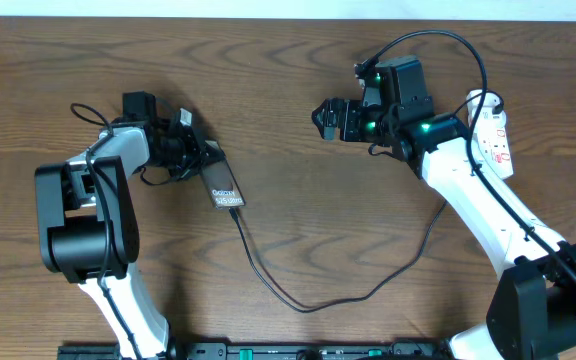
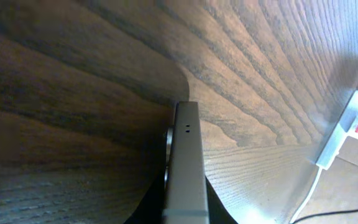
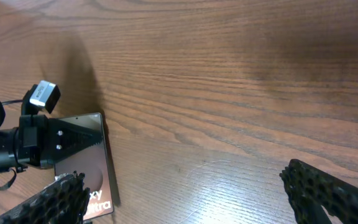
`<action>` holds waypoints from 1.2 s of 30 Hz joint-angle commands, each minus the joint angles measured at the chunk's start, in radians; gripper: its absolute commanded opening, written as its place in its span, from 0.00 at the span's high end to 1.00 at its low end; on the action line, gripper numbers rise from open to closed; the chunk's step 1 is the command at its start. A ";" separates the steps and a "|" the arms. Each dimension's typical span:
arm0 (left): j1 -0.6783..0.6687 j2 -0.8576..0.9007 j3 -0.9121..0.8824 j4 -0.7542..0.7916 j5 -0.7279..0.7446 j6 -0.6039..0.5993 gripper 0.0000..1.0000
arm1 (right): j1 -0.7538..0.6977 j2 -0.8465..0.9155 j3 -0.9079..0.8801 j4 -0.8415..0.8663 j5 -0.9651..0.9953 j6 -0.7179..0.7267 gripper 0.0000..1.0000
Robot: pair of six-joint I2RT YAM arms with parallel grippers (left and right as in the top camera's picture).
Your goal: Plug charger to phone and switch on socket
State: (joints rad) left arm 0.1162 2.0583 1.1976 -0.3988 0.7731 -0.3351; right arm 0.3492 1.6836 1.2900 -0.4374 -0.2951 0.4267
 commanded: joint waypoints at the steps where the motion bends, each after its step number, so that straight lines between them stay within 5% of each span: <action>1: 0.004 0.025 -0.002 0.008 -0.165 0.013 0.92 | 0.006 -0.010 0.013 -0.002 0.001 -0.016 0.01; 18: 0.004 0.025 -0.002 0.052 -0.165 0.013 0.92 | 0.006 -0.010 0.013 -0.002 0.001 -0.016 0.01; 21: 0.004 0.025 -0.002 0.052 -0.165 0.013 0.84 | 0.006 -0.010 0.013 -0.002 0.001 -0.016 0.01; 36: 0.004 0.025 -0.002 0.051 -0.165 0.013 0.77 | 0.006 -0.010 0.013 -0.002 0.001 -0.016 0.01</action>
State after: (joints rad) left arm 0.1158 2.0525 1.2037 -0.3363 0.7330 -0.3393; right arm 0.3492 1.6836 1.2900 -0.4374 -0.2951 0.4267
